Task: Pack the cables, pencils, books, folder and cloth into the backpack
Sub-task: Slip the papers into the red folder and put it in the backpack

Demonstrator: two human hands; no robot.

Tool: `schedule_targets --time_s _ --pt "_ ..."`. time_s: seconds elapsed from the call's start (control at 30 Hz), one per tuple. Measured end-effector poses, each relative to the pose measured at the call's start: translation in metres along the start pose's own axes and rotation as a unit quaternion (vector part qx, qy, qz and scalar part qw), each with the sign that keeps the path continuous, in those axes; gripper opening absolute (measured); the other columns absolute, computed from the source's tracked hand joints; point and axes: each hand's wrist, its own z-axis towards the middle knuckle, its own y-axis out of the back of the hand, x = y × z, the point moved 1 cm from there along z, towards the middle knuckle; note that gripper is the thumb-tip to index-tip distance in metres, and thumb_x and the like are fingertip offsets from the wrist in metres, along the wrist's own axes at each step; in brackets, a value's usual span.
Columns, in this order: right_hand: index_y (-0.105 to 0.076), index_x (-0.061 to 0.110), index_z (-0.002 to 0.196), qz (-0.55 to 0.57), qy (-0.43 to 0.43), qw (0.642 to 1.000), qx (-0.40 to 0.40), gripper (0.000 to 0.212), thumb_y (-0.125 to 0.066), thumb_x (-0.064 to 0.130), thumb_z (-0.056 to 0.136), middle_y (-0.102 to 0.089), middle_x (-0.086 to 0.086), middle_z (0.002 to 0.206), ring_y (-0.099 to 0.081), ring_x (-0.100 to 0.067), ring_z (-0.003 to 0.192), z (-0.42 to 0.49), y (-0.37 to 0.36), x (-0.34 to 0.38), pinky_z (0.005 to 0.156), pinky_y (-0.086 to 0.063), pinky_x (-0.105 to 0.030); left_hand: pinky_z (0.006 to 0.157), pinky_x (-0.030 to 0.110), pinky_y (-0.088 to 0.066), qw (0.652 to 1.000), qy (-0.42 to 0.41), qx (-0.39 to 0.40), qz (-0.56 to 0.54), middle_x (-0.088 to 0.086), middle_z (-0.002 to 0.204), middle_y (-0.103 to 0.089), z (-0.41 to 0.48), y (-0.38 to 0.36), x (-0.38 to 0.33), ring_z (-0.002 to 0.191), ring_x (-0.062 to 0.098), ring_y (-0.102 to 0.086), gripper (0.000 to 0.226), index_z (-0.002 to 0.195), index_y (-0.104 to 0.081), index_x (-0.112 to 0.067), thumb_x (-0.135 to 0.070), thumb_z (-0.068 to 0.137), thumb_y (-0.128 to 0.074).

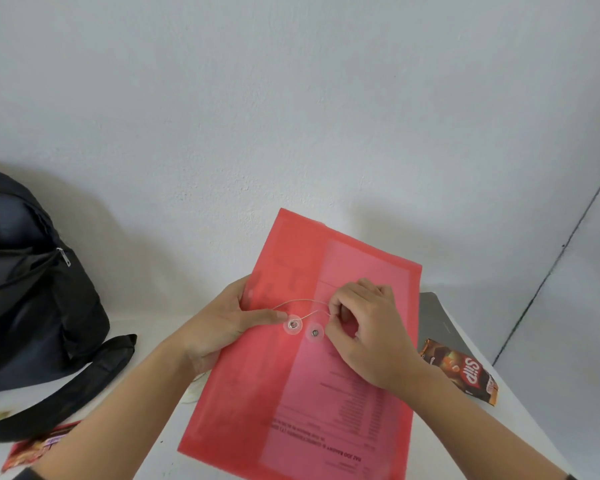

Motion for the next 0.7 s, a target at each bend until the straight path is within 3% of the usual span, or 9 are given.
schedule_targets --time_s 0.1,0.27,0.37,0.57,0.7 --pt "-0.050 0.020 0.071 0.034 -0.013 0.999 -0.010 0.012 -0.054 0.030 0.076 -0.046 0.015 0.069 -0.046 -0.014 0.073 0.001 0.000 0.001 0.077 -0.036 -0.035 0.085 0.044 -0.062 1.000 0.007 -0.014 0.002 0.015 0.113 -0.076 0.001 -0.005 0.000 0.099 0.034 -0.075 0.039 0.122 -0.067 -0.012 0.000 0.086 -0.074" --pt "-0.054 0.021 0.071 0.118 -0.059 0.991 -0.019 0.008 -0.057 0.016 0.077 -0.055 0.011 0.073 -0.053 -0.014 0.073 0.006 0.005 -0.010 0.070 -0.042 -0.029 0.076 0.037 -0.063 0.996 0.000 -0.064 -0.061 0.018 0.108 -0.077 0.003 0.000 0.005 0.090 0.028 -0.076 0.030 0.114 -0.072 -0.007 -0.004 0.084 -0.073" --pt "-0.051 0.025 0.073 0.079 -0.038 0.996 -0.004 0.009 -0.056 0.021 0.079 -0.054 0.014 0.076 -0.054 -0.011 0.078 0.003 0.004 -0.013 0.076 -0.044 -0.038 0.074 0.035 -0.063 0.994 0.001 -0.069 -0.084 0.019 0.108 -0.077 0.005 0.002 0.008 0.088 0.028 -0.076 0.026 0.110 -0.073 -0.006 -0.006 0.083 -0.073" --pt "-0.054 0.020 0.076 -0.050 0.057 0.996 0.050 0.005 -0.057 0.018 0.080 -0.051 0.012 0.081 -0.046 -0.011 0.080 -0.005 -0.004 -0.007 0.076 -0.039 -0.039 0.078 0.036 -0.064 0.986 0.003 -0.110 -0.123 0.018 0.111 -0.077 0.013 0.001 0.015 0.093 0.028 -0.076 0.027 0.113 -0.074 -0.004 -0.008 0.086 -0.074" --pt "-0.054 0.017 0.082 -0.052 0.110 0.989 0.080 0.005 -0.058 0.017 0.087 -0.052 0.008 0.097 -0.049 -0.014 0.094 -0.009 -0.009 0.004 0.083 -0.040 -0.038 0.079 0.038 -0.064 0.987 -0.011 -0.114 -0.116 0.019 0.110 -0.077 0.014 -0.005 0.018 0.097 0.032 -0.076 0.029 0.117 -0.072 -0.002 -0.005 0.088 -0.072"
